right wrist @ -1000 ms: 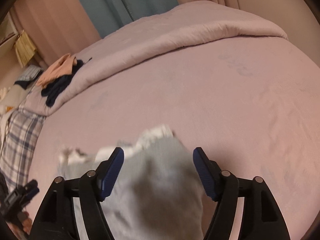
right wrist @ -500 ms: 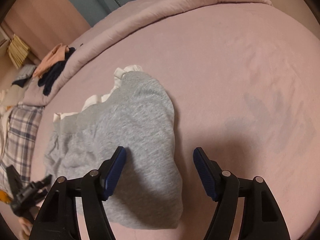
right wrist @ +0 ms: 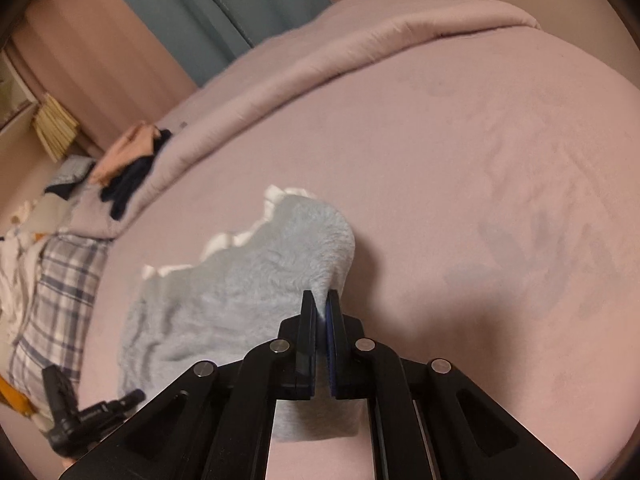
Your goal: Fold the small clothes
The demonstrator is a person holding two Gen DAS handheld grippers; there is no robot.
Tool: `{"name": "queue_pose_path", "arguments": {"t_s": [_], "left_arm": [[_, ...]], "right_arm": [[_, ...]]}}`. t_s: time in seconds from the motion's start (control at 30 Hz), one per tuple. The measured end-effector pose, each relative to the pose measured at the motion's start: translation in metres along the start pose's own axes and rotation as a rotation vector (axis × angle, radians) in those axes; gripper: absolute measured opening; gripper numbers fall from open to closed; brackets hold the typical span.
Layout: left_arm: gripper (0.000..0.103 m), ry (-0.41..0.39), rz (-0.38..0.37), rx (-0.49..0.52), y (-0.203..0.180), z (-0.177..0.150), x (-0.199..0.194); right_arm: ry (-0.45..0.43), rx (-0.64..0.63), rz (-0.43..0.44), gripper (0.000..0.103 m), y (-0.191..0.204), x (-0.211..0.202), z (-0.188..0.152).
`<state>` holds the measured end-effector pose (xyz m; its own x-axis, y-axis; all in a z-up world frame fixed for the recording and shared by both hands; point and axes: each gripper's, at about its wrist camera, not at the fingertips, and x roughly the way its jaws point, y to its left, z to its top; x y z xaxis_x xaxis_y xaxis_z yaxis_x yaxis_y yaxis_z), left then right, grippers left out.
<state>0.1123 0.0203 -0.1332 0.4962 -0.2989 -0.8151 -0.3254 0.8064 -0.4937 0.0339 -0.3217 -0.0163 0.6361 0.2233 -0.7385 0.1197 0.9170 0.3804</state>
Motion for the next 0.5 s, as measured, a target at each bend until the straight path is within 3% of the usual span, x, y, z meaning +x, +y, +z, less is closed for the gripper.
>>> {"name": "queue_pose_path", "arguments": {"t_s": [0.2,0.4,0.47,0.5], "left_arm": [[0.03,-0.003,0.027,0.01,0.001,0.002,0.003],[0.039,-0.029,0.058,0.019,0.0,-0.001,-0.001],[0.041,-0.035,0.059,0.032,-0.002,-0.003,-0.007],[0.043,-0.043,0.07,0.045,-0.005,-0.004,-0.012]], "right_arm": [[0.096,0.007,-0.053,0.005,-0.006,0.041,-0.012],[0.106,-0.032,-0.112,0.005,0.002,0.049,-0.014],[0.095,-0.034,-0.122,0.011,0.004,0.043,-0.013],[0.083,-0.027,-0.134,0.025,0.005,0.037,-0.013]]}}
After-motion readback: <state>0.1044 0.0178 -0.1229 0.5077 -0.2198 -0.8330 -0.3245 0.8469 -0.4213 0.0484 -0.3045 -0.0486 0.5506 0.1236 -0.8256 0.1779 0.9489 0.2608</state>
